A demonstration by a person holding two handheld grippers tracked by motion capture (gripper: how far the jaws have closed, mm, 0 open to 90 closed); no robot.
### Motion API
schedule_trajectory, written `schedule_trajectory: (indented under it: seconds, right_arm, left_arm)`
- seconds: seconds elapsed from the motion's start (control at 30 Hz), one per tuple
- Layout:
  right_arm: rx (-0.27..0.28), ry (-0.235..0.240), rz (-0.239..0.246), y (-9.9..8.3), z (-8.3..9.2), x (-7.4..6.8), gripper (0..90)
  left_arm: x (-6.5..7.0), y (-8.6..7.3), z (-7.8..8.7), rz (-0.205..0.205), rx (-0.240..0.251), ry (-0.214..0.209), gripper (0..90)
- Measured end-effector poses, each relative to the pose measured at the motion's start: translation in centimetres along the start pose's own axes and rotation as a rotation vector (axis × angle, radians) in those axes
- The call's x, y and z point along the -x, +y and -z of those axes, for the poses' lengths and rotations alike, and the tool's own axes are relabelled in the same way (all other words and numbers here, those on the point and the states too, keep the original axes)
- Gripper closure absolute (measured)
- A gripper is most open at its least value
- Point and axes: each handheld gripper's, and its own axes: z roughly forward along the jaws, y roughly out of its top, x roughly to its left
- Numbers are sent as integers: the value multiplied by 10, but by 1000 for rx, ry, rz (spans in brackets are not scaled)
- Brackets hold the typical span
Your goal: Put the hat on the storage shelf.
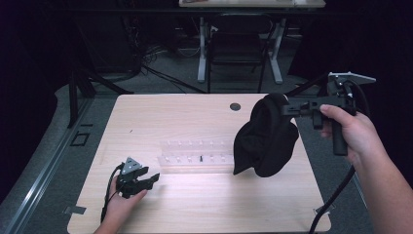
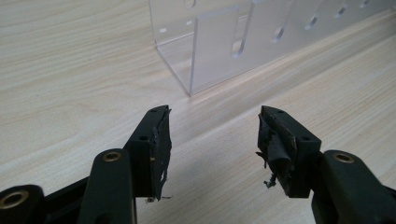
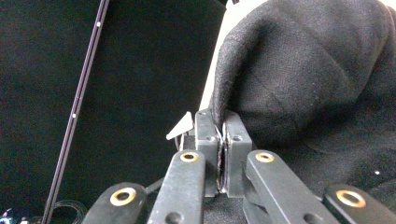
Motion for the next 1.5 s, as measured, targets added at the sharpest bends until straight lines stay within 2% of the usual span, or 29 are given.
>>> schedule_trajectory:
  seconds: [0.2,0.3,0.43,0.7,1.5]
  right_arm:
    - [4,7,4,11,-8,-2,877]
    - [23,18,-9,15,-15,-4,877]
    - [3,24,0,22,-23,-5,877]
    - [-1,29,6,33,-42,-10,877]
    - [-15,32,12,49,-86,-18,877]
  left_arm:
    - [0,0,0,3,6,-1,446]
    - [0,0,-1,3,5,-1,446]
    - [0,0,0,4,5,-6,446]
    - [0,0,1,-1,1,-10,446]
    - [-1,0,1,0,4,-12,446]
